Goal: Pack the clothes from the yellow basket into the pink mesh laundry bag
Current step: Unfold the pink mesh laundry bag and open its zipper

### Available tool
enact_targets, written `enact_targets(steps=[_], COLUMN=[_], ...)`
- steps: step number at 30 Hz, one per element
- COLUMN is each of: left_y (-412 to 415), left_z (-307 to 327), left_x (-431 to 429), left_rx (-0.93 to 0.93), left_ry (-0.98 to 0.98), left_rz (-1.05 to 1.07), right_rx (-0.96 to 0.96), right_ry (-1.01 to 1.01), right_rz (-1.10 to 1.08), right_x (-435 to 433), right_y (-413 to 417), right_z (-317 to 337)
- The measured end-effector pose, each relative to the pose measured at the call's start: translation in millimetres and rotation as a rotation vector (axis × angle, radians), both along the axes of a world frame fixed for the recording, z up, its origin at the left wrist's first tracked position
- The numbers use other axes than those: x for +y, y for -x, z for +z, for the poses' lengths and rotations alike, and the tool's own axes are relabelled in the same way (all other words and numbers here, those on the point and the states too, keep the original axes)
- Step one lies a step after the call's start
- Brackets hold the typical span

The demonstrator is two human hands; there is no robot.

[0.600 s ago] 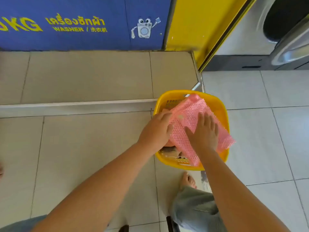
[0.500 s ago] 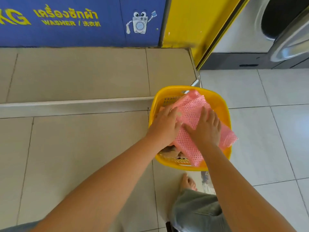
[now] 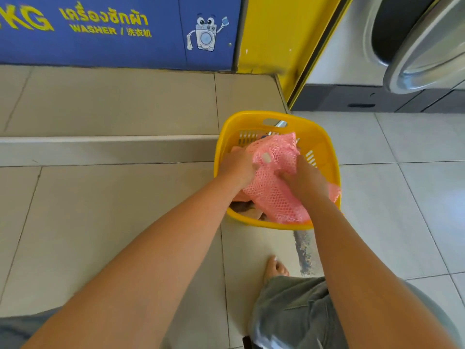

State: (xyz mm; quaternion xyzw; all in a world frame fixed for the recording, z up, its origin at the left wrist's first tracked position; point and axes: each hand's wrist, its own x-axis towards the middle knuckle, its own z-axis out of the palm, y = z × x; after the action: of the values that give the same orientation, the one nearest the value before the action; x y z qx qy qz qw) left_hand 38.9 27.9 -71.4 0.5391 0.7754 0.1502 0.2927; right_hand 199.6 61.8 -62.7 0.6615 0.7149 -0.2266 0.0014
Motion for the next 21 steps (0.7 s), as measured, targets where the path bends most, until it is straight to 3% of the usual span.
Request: enact_targets(steps=[3, 8, 15, 18, 21], left_y=[-3, 21, 96, 134, 169], left_z=[22, 67, 102, 113, 112], left_x=[-11, -32, -86, -112, -139], left_rx=[0.008, -0.327, -0.447, -0.43, -0.402], left_ry=[-0.186, -0.408, -0.737, -0.869, -0.856], left_rz=[-0.014, 0.132, 0.59, 0.785, 0.883], right_rx=[0.073, 0.397, 0.788, 0.87, 0.881], right_ry=[-0.118, -0.154, 0.052, 0.21, 0.275], right_rz=[0.031, 0.051, 0.212, 0.301, 0.373], right_x=[-3, -9, -48, -68, -86], right_y=[1, 33, 137, 181, 220], right_z=[15, 59, 119, 130, 124])
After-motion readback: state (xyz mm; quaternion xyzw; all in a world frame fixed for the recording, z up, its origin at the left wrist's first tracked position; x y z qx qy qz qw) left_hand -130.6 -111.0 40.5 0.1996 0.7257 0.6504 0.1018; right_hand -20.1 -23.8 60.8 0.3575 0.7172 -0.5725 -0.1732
